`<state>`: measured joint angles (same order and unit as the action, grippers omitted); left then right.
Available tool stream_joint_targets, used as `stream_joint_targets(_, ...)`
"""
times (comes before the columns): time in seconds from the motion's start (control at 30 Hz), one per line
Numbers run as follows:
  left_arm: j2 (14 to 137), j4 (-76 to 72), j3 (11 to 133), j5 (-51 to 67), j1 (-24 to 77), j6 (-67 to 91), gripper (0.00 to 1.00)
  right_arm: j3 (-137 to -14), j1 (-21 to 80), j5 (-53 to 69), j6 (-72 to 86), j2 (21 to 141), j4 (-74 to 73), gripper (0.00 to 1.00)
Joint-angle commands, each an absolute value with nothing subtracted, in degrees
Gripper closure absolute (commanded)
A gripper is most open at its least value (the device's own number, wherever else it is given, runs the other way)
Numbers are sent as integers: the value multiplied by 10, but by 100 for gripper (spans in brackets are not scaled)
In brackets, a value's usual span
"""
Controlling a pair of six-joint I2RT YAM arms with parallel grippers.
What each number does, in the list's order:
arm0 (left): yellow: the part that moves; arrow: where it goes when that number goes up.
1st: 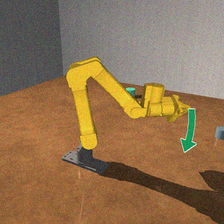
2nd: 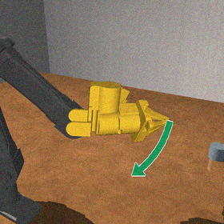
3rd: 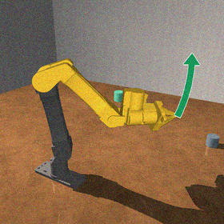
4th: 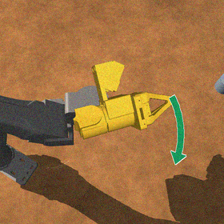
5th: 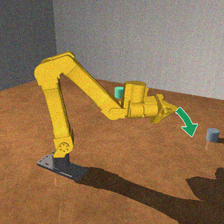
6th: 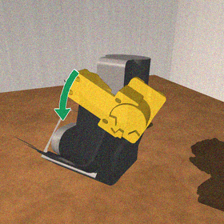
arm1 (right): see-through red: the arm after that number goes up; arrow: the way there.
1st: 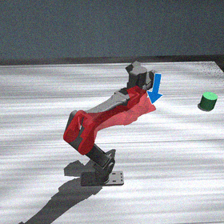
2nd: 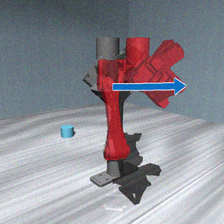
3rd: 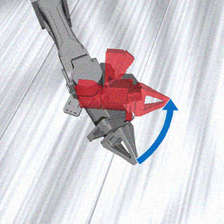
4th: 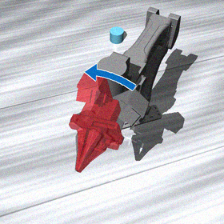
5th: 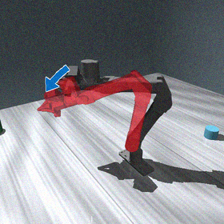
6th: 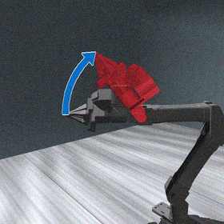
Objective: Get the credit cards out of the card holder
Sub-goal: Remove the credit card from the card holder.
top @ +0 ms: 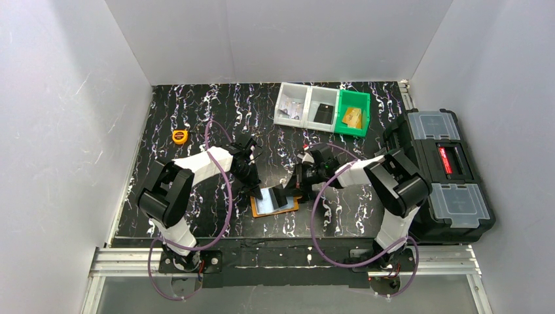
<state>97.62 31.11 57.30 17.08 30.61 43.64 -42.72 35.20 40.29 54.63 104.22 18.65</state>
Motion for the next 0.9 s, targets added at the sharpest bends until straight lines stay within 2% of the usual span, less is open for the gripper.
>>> stream_joint_targets(0.0, 998, 369, 536, 78, 309, 411, 100, -429, 342, 346, 492, 1004, 101, 99)
stream_joint_targets(0.43, 986, 375, 561, 85, 309, 400, 100, -462, 341, 315, 457, 934, 13, 99)
stream_joint_targets(0.8, 943, 422, 676, 105, 326, 398, 100, -518, 335, 307, 440, 865, -78, 99)
stream_joint_targets(0.83, 936, 426, 687, 107, 326, 397, 99, -522, 334, 306, 439, 859, -86, 99)
stream_joint_targets(0.87, 927, 429, 697, 109, 327, 396, 93, -528, 332, 303, 438, 851, -97, 99)
